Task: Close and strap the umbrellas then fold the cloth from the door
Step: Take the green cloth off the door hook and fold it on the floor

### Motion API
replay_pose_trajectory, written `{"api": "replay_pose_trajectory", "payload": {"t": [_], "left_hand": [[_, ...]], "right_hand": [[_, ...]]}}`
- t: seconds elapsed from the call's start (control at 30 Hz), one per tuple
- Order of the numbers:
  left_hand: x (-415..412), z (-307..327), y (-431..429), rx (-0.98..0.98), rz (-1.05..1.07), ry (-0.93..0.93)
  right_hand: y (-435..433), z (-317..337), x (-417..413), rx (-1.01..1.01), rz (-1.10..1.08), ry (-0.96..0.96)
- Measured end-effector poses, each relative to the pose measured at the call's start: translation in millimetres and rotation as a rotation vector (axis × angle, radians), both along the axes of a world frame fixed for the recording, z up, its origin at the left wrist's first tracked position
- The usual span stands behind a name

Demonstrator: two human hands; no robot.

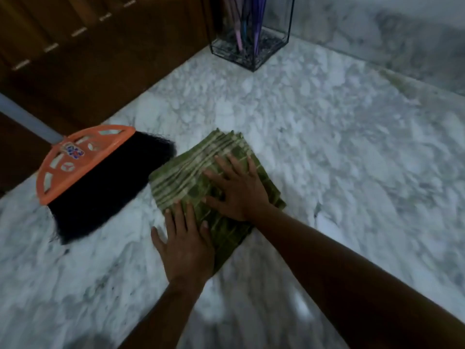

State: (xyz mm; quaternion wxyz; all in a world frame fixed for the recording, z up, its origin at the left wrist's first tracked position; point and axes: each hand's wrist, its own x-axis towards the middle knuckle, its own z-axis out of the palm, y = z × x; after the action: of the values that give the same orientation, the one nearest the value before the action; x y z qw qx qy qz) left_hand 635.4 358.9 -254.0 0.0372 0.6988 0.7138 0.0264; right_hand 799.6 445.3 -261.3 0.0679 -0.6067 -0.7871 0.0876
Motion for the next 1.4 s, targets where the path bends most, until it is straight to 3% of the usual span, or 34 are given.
{"api": "replay_pose_trajectory", "payload": {"t": [0.23,0.43,0.5,0.57,0.67,0.8,1.0,1.23,1.4], "left_hand": [[56,14,-125,-0.159,-0.051,-0.018],[125,41,-212,-0.355,-0.61,-0.078],[166,69,-206,-0.419,-0.781,-0.114],[214,120,-193,-0.618,-0.856,-0.166],[263,212,-164,-0.66,-0.746,-0.216],[271,371,-137,-0.628,-0.763,-0.443],[260,628,-82,-0.62,-0.709,-0.582],[209,910,-2,-0.543,-0.616,-0.538],[102,1065,48,-0.301,-0.457,-0.535]], "right_hand": [[-136,12,52,-0.113,0.027,0.046],[-297,36,154,-0.243,-0.154,0.196],[-330,67,190,-0.357,-0.325,0.269],[-349,123,213,-0.488,-0.611,0.296],[-347,213,235,-0.379,-0.958,0.442],[-337,381,257,-0.273,-1.043,0.736],[-310,652,276,-0.202,-0.876,0.778],[-235,905,236,-0.236,-0.337,0.405],[-156,1034,155,-0.015,-0.091,0.252]]}}
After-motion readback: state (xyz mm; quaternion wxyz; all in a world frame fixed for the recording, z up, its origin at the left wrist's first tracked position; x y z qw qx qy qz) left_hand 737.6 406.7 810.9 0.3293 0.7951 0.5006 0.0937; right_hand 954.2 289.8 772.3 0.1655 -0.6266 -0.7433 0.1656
